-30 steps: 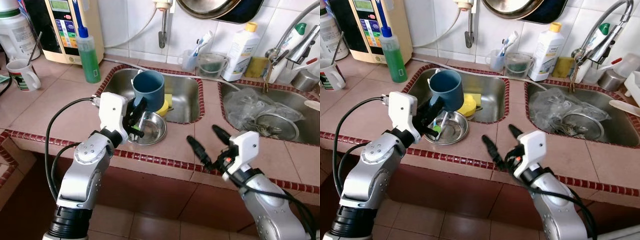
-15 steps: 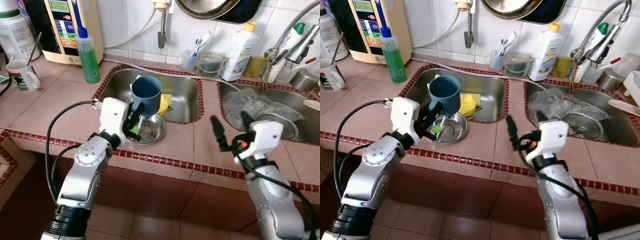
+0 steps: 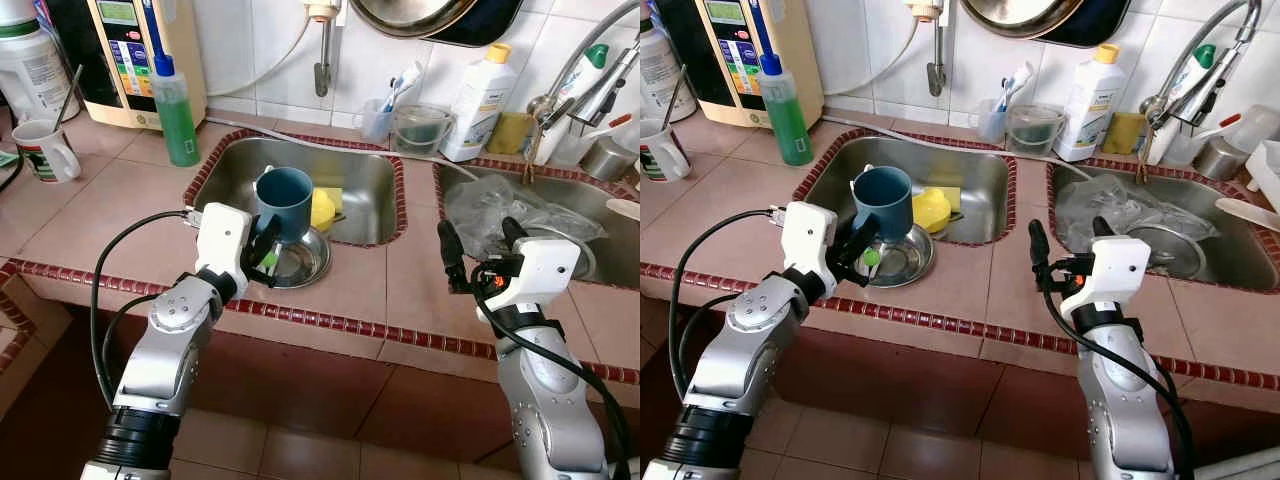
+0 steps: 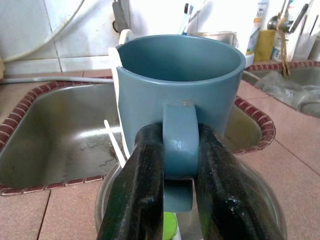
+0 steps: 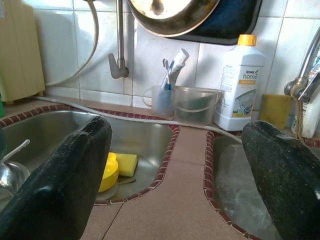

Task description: Kitchen organization

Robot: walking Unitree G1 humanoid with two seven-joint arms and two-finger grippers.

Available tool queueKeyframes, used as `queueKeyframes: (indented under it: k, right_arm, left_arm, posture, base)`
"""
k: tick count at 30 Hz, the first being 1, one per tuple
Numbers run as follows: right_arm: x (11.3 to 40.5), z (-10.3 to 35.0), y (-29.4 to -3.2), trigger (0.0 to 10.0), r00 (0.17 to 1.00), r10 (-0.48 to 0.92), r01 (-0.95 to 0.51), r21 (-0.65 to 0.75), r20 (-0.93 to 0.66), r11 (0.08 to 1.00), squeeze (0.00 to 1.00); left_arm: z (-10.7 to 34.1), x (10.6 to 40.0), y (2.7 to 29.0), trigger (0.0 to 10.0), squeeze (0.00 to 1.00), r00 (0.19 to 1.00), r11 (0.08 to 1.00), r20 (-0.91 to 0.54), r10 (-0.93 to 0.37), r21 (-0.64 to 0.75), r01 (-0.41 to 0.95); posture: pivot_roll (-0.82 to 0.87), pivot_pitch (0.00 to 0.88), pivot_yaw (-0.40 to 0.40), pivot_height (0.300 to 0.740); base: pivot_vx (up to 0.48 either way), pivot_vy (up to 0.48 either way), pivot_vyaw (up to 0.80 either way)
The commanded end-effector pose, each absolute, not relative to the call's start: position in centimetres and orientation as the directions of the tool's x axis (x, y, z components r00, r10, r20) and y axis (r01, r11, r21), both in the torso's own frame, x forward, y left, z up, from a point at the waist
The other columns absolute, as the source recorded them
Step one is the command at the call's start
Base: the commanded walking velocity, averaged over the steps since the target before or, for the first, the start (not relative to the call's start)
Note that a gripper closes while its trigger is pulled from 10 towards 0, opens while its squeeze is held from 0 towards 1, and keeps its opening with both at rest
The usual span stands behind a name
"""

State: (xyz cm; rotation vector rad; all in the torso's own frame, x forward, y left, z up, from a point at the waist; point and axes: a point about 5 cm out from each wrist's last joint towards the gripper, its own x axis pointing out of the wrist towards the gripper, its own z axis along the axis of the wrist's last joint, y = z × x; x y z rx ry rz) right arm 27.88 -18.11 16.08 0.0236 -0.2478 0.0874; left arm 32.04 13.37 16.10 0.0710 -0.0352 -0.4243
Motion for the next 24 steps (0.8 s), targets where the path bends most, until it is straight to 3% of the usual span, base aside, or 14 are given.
queueKeyframes:
  k: [1,24]
  right_arm:
    - [28.2,16.5,-18.5,10.0,0.962,0.081,-0.083,-0.004,0.262,0.997,0.0]
    - [28.2,16.5,-18.2,10.0,0.957,0.105,-0.107,-0.006,0.271,0.994,0.0]
  left_arm:
    - [17.1,32.5,13.4,10.0,0.0,0.913,0.914,0.06,-0.403,0.078,0.398]
    - [18.2,32.8,13.3,10.0,0.0,0.908,0.915,0.112,-0.403,0.055,0.399]
  posture:
    - [-0.07,0.0,-0.049,0.74]
    - [-0.08,0.0,-0.045,0.74]
  base:
    - [0.255,0.0,0.0]
    - [0.328,0.0,0.0]
